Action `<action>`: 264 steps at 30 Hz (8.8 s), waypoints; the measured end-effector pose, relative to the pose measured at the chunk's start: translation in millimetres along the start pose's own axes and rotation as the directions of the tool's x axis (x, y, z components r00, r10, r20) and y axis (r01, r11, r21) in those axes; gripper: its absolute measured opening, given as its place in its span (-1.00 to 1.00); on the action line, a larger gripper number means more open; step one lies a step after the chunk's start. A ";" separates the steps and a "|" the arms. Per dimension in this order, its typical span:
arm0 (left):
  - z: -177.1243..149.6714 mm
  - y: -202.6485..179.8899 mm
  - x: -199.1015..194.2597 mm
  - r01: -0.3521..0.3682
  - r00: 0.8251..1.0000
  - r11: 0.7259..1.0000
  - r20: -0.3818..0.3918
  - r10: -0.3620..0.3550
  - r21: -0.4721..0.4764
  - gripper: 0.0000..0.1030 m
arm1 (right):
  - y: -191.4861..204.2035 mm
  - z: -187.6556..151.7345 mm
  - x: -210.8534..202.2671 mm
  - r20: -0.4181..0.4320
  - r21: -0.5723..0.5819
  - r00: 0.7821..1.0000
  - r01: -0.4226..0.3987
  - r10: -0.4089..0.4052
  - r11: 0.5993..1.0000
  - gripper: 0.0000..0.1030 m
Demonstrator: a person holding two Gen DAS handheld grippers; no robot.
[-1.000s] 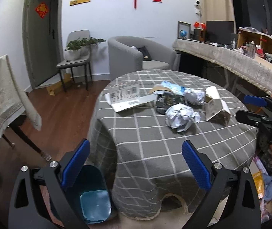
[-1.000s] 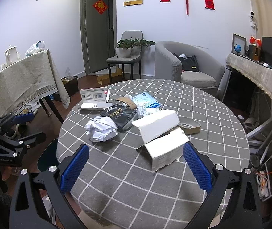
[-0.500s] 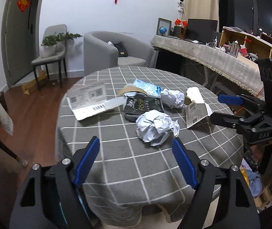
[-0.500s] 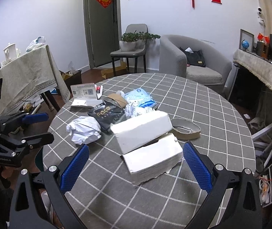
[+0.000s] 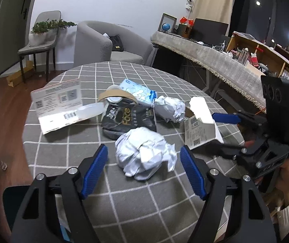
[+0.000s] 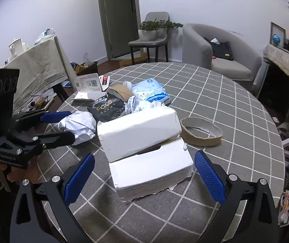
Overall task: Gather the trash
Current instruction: 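Grasp the crumpled white paper with the left tool while the right tool grasps the white tissue box, then carry the crumpled paper and tissue box over the teal trash bin with both tools, then open the left tool to drop the paper while the right tool drops the tissue box into the bin, then move both tools back over the table toward the remaining trash, then grasp the clear plastic lid with the left tool while the right tool grasps crumpled white paper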
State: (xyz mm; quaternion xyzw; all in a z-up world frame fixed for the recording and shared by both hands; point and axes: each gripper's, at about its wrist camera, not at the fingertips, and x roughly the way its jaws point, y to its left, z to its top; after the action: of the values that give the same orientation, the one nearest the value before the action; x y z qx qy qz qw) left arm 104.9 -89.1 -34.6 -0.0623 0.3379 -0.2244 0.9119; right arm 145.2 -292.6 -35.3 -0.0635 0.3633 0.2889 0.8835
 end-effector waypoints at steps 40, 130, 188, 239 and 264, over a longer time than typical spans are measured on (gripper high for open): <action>-7.1 53.9 -57.5 -0.104 0.993 0.991 0.043 0.108 -0.080 0.02 | 74.4 29.4 -13.9 0.070 -0.029 0.998 0.009 -0.007 1.000 0.54; -35.6 224.4 -206.5 -0.277 0.947 0.937 0.107 0.304 -0.213 -0.12 | 312.8 -30.7 277.3 -0.516 -0.195 0.856 -0.137 0.017 0.971 0.69; 3.1 131.4 -119.6 -0.261 0.948 0.960 0.159 0.275 -0.103 0.68 | 130.4 48.5 48.7 0.070 -0.012 0.989 0.132 -0.131 0.991 0.76; 45.2 69.2 22.5 -0.101 0.994 0.991 0.020 0.103 -0.087 0.34 | -28.4 52.8 42.7 0.009 0.199 0.994 0.107 -0.111 0.974 0.19; 48.3 66.2 32.5 -0.096 0.995 0.985 -0.032 0.092 -0.142 -0.18 | -25.2 57.1 34.4 0.028 0.173 0.994 0.099 -0.105 0.980 0.19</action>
State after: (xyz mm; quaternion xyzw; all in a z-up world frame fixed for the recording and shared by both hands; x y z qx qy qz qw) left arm 182.1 -46.6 -34.4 -0.1089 0.3673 -0.1571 0.9103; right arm 213.4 -279.1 -19.6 -0.0007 0.3668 0.2119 0.9058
